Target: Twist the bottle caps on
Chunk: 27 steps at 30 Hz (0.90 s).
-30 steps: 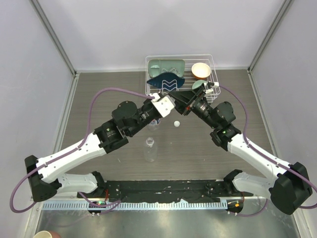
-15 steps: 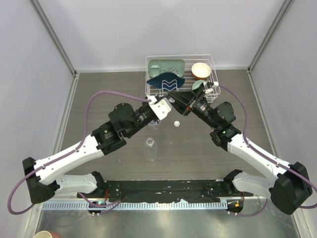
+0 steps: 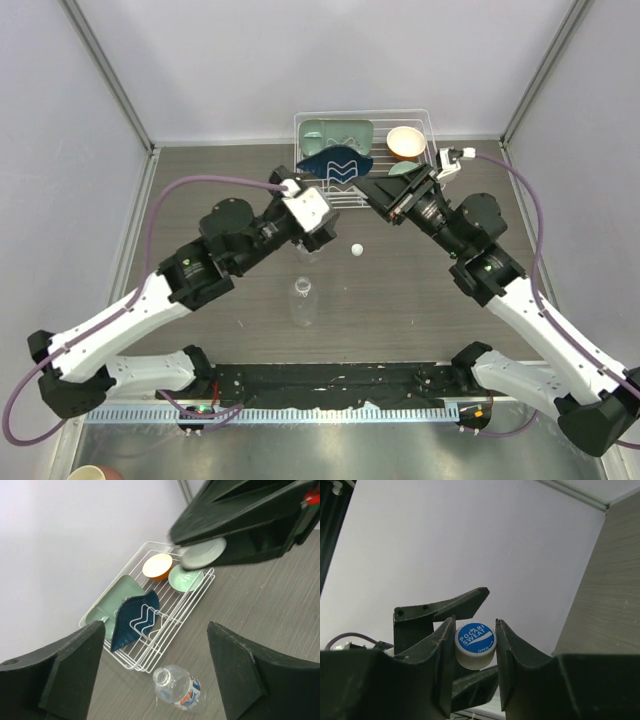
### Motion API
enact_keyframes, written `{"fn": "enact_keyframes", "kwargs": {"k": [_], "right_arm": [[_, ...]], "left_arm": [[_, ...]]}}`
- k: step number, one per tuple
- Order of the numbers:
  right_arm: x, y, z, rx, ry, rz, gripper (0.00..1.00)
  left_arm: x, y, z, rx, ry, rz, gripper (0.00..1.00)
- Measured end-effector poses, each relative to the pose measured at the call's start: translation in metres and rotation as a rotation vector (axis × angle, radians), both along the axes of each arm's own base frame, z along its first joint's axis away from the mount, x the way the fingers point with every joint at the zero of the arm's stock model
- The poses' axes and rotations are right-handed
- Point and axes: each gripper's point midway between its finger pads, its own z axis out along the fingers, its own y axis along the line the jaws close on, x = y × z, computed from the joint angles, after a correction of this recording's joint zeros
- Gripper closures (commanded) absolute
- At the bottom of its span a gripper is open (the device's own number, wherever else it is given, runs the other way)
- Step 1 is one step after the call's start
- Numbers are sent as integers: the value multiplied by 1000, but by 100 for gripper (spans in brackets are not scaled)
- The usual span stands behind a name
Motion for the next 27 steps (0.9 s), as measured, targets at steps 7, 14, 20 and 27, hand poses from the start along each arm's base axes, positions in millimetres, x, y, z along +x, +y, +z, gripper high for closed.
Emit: {"fn": "enact_keyframes", "kwargs": {"k": [7, 14, 20, 27], "right_arm": [[9, -24, 7, -239, -63, -163, 99], [22, -49, -17, -476, -57, -299, 99], [23, -62, -26, -562, -63, -345, 99], [14, -73, -15, -556, -99, -374, 99]], "left_arm": [[-29, 51, 28, -102, 108, -17, 0], [-94, 49, -56, 126, 392, -286, 0], [-106, 59, -165, 305, 656, -262, 0], [-81, 64, -184, 251, 730, -149, 2]]}}
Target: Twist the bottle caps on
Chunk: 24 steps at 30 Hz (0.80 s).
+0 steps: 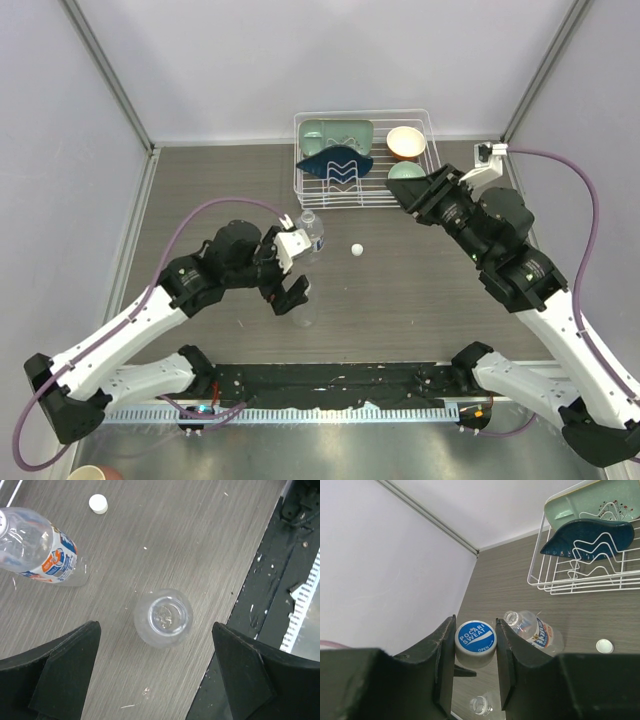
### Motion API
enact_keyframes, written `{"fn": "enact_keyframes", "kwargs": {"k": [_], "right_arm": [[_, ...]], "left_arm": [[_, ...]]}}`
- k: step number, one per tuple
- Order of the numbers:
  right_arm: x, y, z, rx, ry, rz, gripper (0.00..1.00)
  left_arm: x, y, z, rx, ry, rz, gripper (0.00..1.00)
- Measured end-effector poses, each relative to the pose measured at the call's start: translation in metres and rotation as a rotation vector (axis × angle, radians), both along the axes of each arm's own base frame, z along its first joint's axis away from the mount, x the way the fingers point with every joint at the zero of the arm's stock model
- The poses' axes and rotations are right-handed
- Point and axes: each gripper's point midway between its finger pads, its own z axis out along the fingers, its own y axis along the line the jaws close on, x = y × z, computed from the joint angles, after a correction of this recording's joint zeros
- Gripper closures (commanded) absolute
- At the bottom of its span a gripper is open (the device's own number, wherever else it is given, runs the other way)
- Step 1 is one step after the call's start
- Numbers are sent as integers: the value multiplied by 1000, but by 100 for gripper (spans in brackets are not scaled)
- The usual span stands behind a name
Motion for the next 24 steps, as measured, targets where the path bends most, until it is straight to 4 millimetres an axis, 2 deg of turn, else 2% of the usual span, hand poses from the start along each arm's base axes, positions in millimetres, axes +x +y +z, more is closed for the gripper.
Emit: {"fn": "enact_keyframes", "kwargs": {"k": [4, 7, 8, 10, 13, 14, 17, 21, 24], "right_arm": [[-4, -3, 1, 4, -10, 0, 99], [-4, -3, -6, -1, -1, 0, 99], [-4, -3, -8, -4, 3, 0, 99], [-3, -3, -13, -12, 14, -4, 99], [-3, -5, -16, -17, 17, -14, 99], [-4, -7, -16, -18, 15, -18, 99], [-6, -11, -12, -20, -2, -30, 99], [-9, -16, -8, -21, -16, -44, 99], [-10, -19, -9, -25, -14, -53, 99]], "left_arm": [[10, -9, -1, -30, 30, 34, 9], [10, -19, -7, -45, 78, 26, 22], [10, -22, -10, -46, 96, 21, 32], [7, -27, -16, -42, 134, 8, 40], [4, -30, -26, -24, 183, -6, 58], [3, -30, -28, -20, 196, -3, 68], [5, -33, -23, -36, 196, 7, 81], [9, -33, -26, -6, 202, 48, 89], [9, -48, -27, 76, 171, 29, 94]]}}
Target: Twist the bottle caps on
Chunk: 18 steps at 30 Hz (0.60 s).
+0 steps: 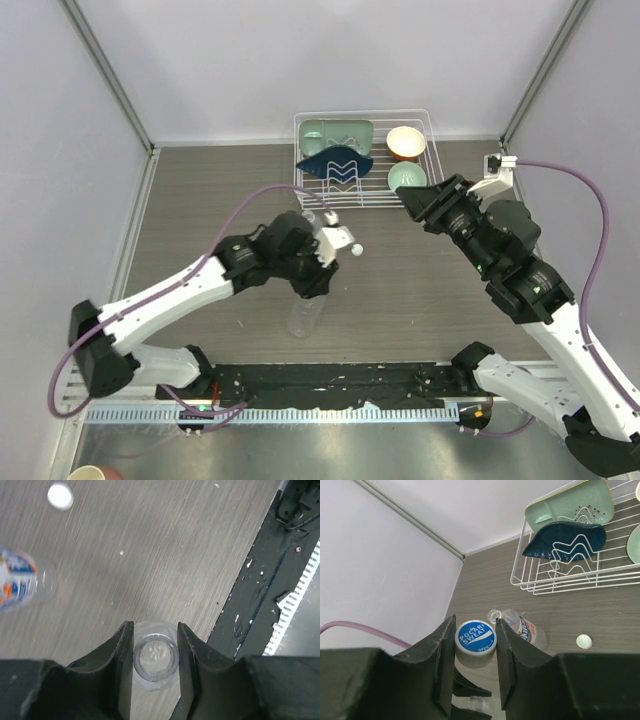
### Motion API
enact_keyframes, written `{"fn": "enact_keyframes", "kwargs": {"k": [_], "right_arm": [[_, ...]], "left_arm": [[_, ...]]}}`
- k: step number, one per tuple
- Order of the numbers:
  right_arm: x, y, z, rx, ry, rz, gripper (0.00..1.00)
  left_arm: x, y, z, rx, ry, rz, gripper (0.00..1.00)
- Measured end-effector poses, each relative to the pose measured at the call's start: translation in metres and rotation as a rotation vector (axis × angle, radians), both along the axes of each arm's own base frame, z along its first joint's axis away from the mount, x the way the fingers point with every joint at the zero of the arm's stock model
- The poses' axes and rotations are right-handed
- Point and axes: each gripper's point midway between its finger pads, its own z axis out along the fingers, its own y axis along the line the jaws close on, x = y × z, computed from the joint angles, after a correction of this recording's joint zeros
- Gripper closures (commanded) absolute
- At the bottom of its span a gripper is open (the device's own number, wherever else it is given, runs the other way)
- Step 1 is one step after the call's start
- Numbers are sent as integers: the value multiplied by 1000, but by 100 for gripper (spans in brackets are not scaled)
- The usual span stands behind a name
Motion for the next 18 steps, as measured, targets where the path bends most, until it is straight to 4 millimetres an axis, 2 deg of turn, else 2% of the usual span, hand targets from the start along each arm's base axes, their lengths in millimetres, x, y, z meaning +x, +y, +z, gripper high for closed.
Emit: {"fn": "enact_keyframes", "kwargs": {"k": [1, 5, 8, 10, 13, 18], "right_arm": [[0, -1, -1, -3, 1, -6, 99], [-1, -10, -3, -24, 2, -40, 99], [-4, -21, -3, -37, -4, -82, 99], [-5, -29, -3, -56, -6, -113, 99], [-5, -38, -5, -88, 1, -149, 99], [-3, -44, 1, -121, -6, -178, 99]], "left_arm": [[0, -9, 1, 33, -18, -26, 100], [-1, -52, -2, 203, -85, -159, 100], [3, -81, -23, 344, -138, -245, 100], [2, -86, -45, 433, -160, -300, 97], [-8, -82, -80, 569, -166, -387, 94], [-12, -87, -126, 686, -167, -455, 93]]}}
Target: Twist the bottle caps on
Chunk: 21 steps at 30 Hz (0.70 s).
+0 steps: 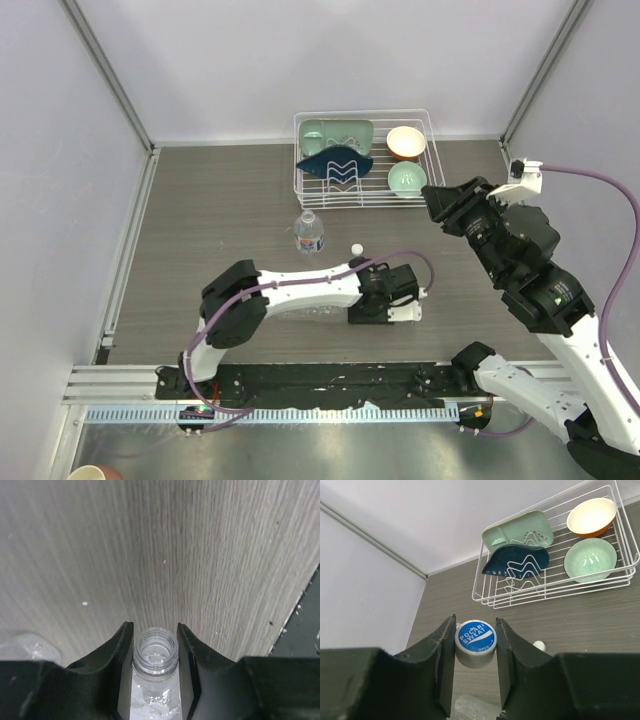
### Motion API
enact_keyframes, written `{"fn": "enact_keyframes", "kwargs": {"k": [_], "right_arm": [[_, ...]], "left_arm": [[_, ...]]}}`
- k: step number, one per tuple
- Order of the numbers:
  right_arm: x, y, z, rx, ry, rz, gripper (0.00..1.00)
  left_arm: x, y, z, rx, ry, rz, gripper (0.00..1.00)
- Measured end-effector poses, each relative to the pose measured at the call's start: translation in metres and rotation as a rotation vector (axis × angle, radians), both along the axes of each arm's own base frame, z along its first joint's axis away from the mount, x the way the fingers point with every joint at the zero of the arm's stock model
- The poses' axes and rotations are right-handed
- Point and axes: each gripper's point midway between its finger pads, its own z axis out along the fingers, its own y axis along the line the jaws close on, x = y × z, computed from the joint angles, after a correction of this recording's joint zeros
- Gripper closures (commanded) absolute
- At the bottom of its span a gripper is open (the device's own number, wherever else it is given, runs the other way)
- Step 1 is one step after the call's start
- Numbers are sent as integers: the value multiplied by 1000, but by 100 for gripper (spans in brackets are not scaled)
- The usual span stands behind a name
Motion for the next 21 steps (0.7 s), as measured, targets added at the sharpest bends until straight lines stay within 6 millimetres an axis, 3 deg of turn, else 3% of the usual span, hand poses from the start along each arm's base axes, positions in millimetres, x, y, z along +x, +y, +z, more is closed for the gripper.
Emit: {"fn": "enact_keyframes", "kwargs": {"k": [3, 5, 6, 8, 9, 10, 12, 21], "right_arm": [[-1, -3, 3, -16, -3, -10, 99], [0, -5, 4, -29, -5, -14, 99], [0, -5, 4, -34, -8, -17, 99], [0, -7, 4, -44, -8, -22, 99], [0, -7, 4, -48, -9, -24, 99], [0, -8, 4, -53, -10, -26, 99], [0, -9, 3, -61, -9, -29, 99], [-2, -13, 2, -95, 0, -32, 98]], "left_arm": [[0, -4, -20, 39, 7, -18, 89], [1, -8, -26, 40, 8, -22, 73], [1, -9, -27, 37, 10, -23, 46], [1, -13, -25, 21, 12, -22, 29], [2, -16, -24, 10, 9, -23, 13], [2, -19, -23, -3, 9, -22, 6], [2, -25, -22, -28, 10, -16, 0], [-1, -29, -9, -75, 21, -8, 0]]}}
